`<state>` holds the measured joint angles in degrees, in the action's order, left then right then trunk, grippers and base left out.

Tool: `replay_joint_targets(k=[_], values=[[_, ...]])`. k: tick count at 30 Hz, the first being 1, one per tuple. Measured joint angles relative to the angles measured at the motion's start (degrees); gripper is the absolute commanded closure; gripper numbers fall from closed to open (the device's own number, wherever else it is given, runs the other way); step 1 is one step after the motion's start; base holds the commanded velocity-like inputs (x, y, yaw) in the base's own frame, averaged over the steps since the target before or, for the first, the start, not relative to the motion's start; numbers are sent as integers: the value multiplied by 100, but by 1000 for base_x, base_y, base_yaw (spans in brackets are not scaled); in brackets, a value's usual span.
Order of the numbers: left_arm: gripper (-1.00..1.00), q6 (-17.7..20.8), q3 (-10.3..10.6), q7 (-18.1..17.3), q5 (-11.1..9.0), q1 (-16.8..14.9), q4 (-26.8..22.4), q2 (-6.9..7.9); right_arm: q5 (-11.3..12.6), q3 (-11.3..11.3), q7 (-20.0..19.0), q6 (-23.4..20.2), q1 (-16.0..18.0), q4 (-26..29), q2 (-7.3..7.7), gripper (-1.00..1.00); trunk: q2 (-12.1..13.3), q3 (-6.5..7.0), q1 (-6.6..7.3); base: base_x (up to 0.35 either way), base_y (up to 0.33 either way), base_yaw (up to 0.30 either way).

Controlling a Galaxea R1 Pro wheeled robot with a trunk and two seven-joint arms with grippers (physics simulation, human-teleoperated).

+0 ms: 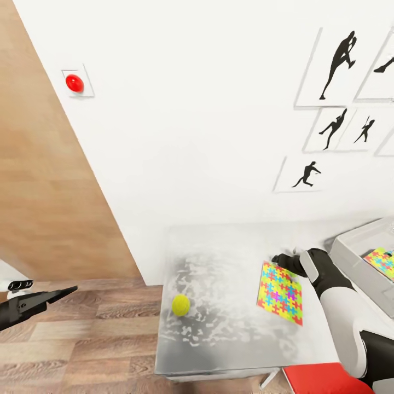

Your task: Put all the toys in the child's room - the three board games (two on the bed and one on the table), the two jigsaw puzzles on the table, and the tennis ball on the table - inside the toy box on the table in the child's room.

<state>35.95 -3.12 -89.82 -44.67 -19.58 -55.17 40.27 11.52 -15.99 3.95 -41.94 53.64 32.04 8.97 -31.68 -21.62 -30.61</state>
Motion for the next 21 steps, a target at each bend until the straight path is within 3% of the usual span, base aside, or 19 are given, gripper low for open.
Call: replay_joint_targets(k=[21], values=[[-100,0,0,0,-1,1,-1,5,-29,10,-30,-9,-3,53,-8,-100,1,-23,1,-32,4,0]])
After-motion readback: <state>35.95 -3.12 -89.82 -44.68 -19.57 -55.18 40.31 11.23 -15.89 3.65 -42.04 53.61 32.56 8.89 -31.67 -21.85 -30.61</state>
